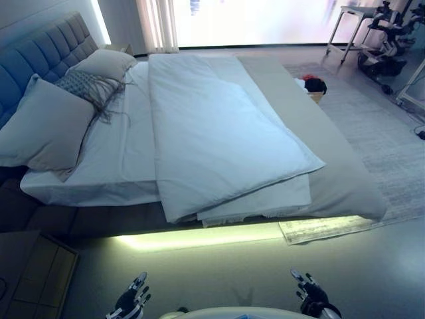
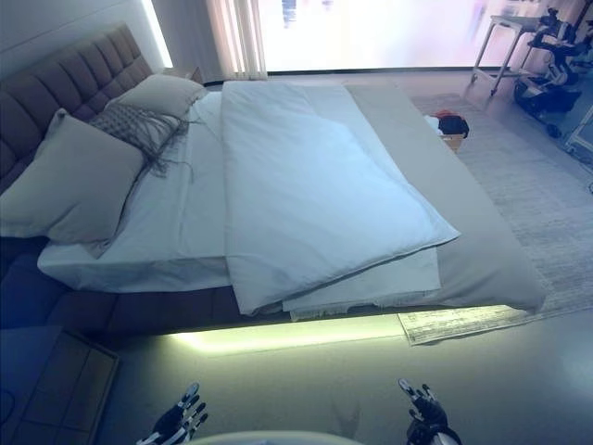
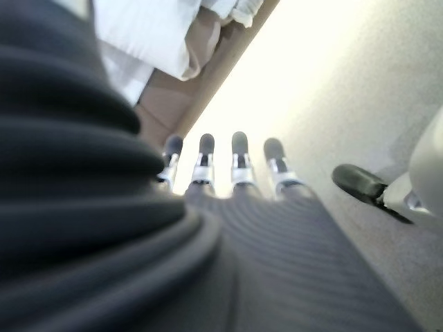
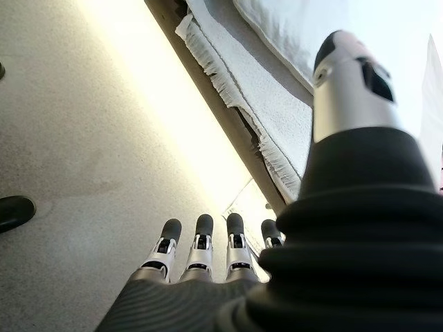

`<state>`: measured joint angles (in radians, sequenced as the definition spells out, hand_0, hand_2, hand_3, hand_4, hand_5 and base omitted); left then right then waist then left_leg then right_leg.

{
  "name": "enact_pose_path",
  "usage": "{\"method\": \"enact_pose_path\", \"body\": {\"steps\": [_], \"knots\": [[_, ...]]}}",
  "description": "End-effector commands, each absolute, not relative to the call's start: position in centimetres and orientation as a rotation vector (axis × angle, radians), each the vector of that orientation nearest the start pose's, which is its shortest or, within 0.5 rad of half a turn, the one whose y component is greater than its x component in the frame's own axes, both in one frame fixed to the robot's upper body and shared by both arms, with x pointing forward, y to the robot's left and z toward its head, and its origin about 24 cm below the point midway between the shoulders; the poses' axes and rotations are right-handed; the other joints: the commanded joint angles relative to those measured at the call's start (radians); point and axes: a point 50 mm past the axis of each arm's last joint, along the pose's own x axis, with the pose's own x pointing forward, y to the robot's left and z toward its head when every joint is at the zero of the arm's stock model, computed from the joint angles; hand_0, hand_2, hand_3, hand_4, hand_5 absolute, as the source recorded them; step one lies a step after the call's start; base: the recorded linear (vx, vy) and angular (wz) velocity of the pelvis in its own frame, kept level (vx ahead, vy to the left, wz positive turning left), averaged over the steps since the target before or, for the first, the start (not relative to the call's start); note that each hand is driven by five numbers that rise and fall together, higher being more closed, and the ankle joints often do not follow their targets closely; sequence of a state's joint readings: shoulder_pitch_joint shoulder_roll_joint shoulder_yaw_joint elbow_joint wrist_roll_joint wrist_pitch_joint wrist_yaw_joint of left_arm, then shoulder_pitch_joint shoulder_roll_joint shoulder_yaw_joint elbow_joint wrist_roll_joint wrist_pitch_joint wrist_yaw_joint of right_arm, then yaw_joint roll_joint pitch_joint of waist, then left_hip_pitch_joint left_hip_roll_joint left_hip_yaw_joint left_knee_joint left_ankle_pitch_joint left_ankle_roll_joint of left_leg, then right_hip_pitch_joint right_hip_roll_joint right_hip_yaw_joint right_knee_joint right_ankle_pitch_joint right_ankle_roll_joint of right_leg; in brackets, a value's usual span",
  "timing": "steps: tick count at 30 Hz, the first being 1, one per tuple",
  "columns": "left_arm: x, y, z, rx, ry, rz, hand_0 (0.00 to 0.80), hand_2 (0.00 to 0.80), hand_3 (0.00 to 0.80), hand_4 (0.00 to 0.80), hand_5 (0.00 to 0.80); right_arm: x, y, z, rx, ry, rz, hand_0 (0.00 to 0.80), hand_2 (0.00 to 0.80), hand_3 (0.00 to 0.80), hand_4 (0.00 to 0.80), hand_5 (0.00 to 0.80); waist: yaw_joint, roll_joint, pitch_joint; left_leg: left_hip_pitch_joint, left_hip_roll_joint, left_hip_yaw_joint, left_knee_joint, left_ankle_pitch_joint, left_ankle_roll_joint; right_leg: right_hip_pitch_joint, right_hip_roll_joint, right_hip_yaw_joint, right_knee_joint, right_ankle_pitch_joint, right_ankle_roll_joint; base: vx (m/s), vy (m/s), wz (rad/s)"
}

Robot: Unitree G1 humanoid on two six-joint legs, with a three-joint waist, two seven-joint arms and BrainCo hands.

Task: Make the bed neatly

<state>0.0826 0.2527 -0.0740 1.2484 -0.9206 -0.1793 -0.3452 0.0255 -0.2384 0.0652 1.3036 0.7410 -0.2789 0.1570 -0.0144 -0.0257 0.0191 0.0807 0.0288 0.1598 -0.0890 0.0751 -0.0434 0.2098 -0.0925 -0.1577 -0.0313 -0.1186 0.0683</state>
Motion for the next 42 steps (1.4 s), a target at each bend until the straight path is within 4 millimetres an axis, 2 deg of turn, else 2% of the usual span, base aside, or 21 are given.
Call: {"method": "enact_pose_path", "body": {"steps": [1, 10, 18, 25, 27, 30, 31, 34, 36, 37, 39, 40, 42], "knots": [[10.1, 24.0, -15.2, -0.638, 0.820, 0.405, 0.000, 0.000, 0.000, 0.000, 0.000, 10.6, -25.2, -14.9, 0.396, 0.857, -0.487, 0.000, 0.000, 0.000, 0.000, 0.000, 0.007, 0.028, 0.022, 0.100, -0.008, -0.013, 0.002, -0.149, 0.016, -0.062, 0.002, 0.009, -0.056, 0.134, 0.043, 0.000, 0.000, 0.00], [10.5, 24.3, -15.0, -0.648, 0.804, 0.400, 0.000, 0.000, 0.000, 0.000, 0.000, 11.3, -26.0, -14.5, 0.368, 0.840, -0.507, 0.000, 0.000, 0.000, 0.000, 0.000, 0.005, 0.034, 0.029, 0.097, -0.008, -0.013, 0.002, -0.147, 0.019, -0.064, 0.003, 0.014, -0.056, 0.134, 0.041, 0.000, 0.000, 0.00], [9.7, 24.2, -15.2, -0.661, 0.818, 0.431, 0.000, 0.000, 0.000, 0.000, 0.000, 11.0, -25.2, -14.9, 0.433, 0.877, -0.462, 0.000, 0.000, 0.000, 0.000, 0.000, 0.006, 0.034, 0.031, 0.101, -0.009, -0.019, 0.002, -0.146, 0.020, -0.061, 0.008, 0.022, -0.051, 0.130, 0.037, 0.019, -0.031, 0.00], [9.1, 23.7, -15.6, -0.662, 0.845, 0.442, 0.000, 0.000, 0.000, 0.000, 0.000, 10.5, -24.3, -15.4, 0.464, 0.940, -0.431, 0.000, 0.000, 0.000, 0.000, 0.000, 0.008, 0.026, 0.032, 0.111, 0.007, -0.029, 0.002, -0.139, 0.015, -0.055, 0.029, 0.033, -0.038, 0.114, 0.021, 0.071, -0.115, 0.00], [9.0, 23.9, -15.5, -0.655, 0.844, 0.461, 0.000, 0.000, 0.000, 0.000, 0.000, 10.8, -24.5, -15.3, 0.438, 0.937, -0.418, 0.000, 0.000, 0.000, 0.000, 0.000, 0.014, 0.022, 0.039, 0.108, 0.012, -0.046, 0.024, -0.140, 0.010, -0.056, 0.040, 0.043, -0.027, 0.105, 0.009, 0.081, -0.191, -0.01], [9.2, 24.5, -15.3, -0.646, 0.830, 0.488, 0.000, 0.000, 0.000, 0.000, 0.000, 11.8, -24.7, -14.9, 0.422, 0.910, -0.399, 0.000, 0.000, 0.000, 0.000, 0.000, 0.018, 0.002, 0.057, 0.060, 0.021, -0.067, 0.175, -0.176, 0.007, -0.078, 0.046, 0.066, 0.017, 0.088, -0.015, 0.042, -0.208, -0.03], [9.5, 24.7, -15.3, -0.646, 0.820, 0.495, 0.000, 0.000, 0.000, 0.000, 0.000, 12.1, -24.8, -14.8, 0.399, 0.913, -0.386, 0.000, 0.000, 0.000, 0.000, 0.000, 0.019, -0.011, 0.068, 0.016, 0.027, -0.066, 0.294, -0.163, 0.008, -0.089, 0.044, 0.068, 0.035, 0.084, -0.031, 0.032, -0.213, -0.05], [9.7, 25.0, -15.0, -0.668, 0.776, 0.495, 0.000, 0.000, 0.000, 0.000, 0.000, 12.4, -25.5, -14.5, 0.332, 0.921, -0.375, 0.000, 0.000, 0.000, 0.000, 0.000, 0.031, -0.023, 0.108, -0.160, 0.049, -0.060, 0.586, -0.054, 0.001, -0.101, 0.049, 0.059, 0.078, 0.072, -0.074, 0.054, -0.207, -0.07], [9.9, 24.7, -15.0, -0.684, 0.768, 0.477, 0.000, 0.000, 0.000, 0.000, 0.000, 12.5, -26.1, -14.4, 0.284, 0.931, -0.390, 0.000, 0.000, 0.000, 0.000, 0.000, 0.053, -0.010, 0.138, -0.282, 0.007, -0.078, 0.654, -0.001, -0.011, -0.087, 0.060, 0.068, 0.099, 0.061, -0.077, 0.111, -0.099, -0.31], [9.8, 24.6, -15.0, -0.689, 0.765, 0.478, 0.000, 0.000, 0.000, 0.000, 0.000, 12.5, -26.3, -14.3, 0.284, 0.928, -0.395, 0.000, 0.000, 0.000, 0.000, 0.000, 0.062, 0.002, 0.150, -0.308, 0.003, -0.071, 0.617, 0.014, -0.019, -0.071, 0.072, 0.074, 0.101, 0.051, -0.072, 0.229, -0.026, -0.15], [9.3, 24.5, -15.2, -0.702, 0.765, 0.496, 0.000, 0.000, 0.000, 0.000, 0.000, 12.5, -26.8, -14.1, 0.288, 0.929, -0.396, 0.000, 0.000, 0.000, 0.000, 0.000, 0.077, 0.024, 0.171, -0.314, 0.014, -0.039, 0.454, 0.052, -0.031, -0.025, 0.097, 0.080, 0.098, 0.021, -0.063, 0.347, 0.038, -0.11], [9.1, 24.5, -15.2, -0.697, 0.772, 0.500, 0.000, 0.000, 0.000, 0.000, 0.000, 12.5, -26.9, -14.1, 0.302, 0.931, -0.393, 0.000, 0.000, 0.000, 0.000, 0.000, 0.090, 0.040, 0.170, -0.320, 0.018, -0.037, 0.279, 0.069, -0.034, 0.008, 0.113, 0.086, 0.086, 0.004, -0.053, 0.425, 0.092, -0.15], [8.6, 24.4, -15.3, -0.686, 0.784, 0.498, 0.000, 0.000, 0.000, 0.000, 0.000, 12.1, -26.8, -14.3, 0.336, 0.940, -0.395, 0.000, 0.000, 0.000, 0.000, 0.000, 0.114, 0.040, 0.175, -0.307, 0.021, -0.048, 0.069, 0.126, -0.051, 0.072, 0.110, 0.097, 0.067, -0.021, -0.039, 0.468, 0.096, -0.07]]}}
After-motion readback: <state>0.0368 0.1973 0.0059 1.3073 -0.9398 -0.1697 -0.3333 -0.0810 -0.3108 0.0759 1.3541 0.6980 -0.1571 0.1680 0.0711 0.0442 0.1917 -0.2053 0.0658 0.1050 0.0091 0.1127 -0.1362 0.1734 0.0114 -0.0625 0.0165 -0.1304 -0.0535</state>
